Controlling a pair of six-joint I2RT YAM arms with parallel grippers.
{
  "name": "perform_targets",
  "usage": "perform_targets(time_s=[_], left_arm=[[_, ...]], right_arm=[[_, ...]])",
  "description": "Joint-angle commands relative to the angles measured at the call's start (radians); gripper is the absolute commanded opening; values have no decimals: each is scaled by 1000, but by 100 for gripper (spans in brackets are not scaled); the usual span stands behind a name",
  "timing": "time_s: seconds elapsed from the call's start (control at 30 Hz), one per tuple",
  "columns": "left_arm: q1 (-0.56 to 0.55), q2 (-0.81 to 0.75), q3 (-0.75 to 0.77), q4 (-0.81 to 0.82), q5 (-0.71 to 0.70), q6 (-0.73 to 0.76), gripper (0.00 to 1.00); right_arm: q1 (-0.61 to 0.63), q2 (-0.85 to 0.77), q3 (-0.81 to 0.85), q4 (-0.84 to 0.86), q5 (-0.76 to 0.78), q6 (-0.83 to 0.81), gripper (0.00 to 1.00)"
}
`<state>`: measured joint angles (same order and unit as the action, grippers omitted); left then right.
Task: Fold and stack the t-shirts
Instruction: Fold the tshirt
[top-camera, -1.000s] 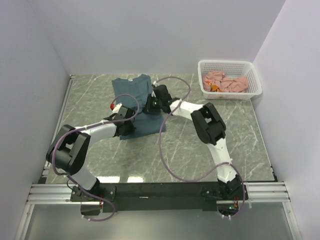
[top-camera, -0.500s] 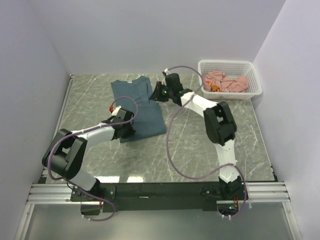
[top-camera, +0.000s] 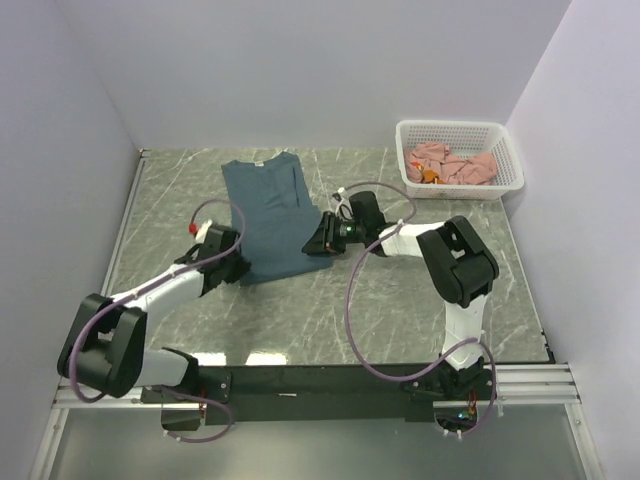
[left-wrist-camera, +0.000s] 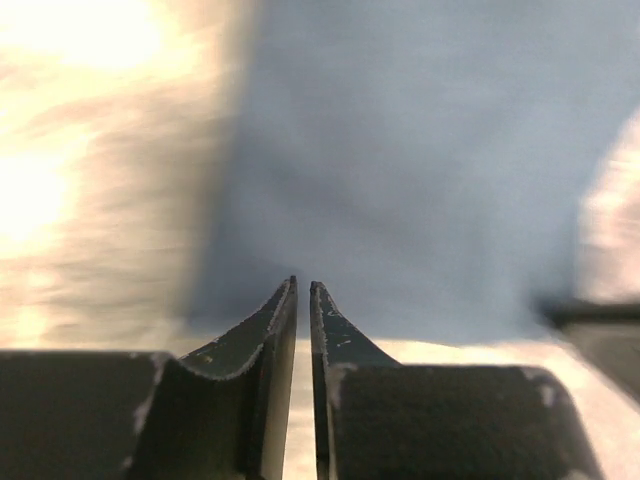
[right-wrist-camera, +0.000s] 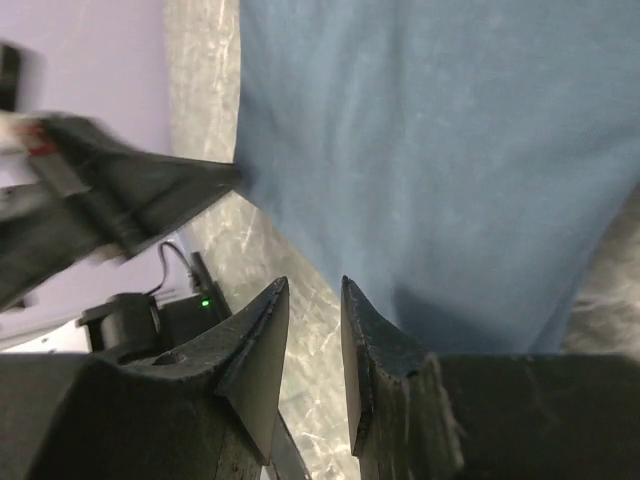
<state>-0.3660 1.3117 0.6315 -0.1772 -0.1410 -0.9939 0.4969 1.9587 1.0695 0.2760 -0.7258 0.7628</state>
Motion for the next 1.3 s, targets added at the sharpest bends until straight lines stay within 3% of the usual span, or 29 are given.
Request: perform_targets(time_s=[0.0, 0.13, 0.3, 0.57, 0.83, 0.9, 1.07, 1.27], left_arm=[[59, 53, -87, 61, 87, -37, 16], [78, 110, -139, 64, 110, -32, 11], [79, 66, -161, -5, 129, -64, 9], [79, -184, -197, -212, 100, -98, 10], [79, -338, -112, -242, 103, -48, 21], [79, -338, -96, -231, 112, -42, 21], [79, -341, -75, -249, 103, -20, 25], [79, -399, -18, -337, 19, 44, 28]], right_arm=[[-47, 67, -58, 205, -99, 96, 35], [-89, 150, -124, 339, -127, 188, 33], [-118, 132, -193, 224, -60, 133, 33], [-152, -59, -362, 154, 2, 57, 33], [-66, -262, -294, 88, -44, 36, 33], [-22, -262, -272, 158, -58, 91, 33], [110, -127, -186, 288, -38, 207, 33], [152, 127, -154, 466, -41, 345, 33]])
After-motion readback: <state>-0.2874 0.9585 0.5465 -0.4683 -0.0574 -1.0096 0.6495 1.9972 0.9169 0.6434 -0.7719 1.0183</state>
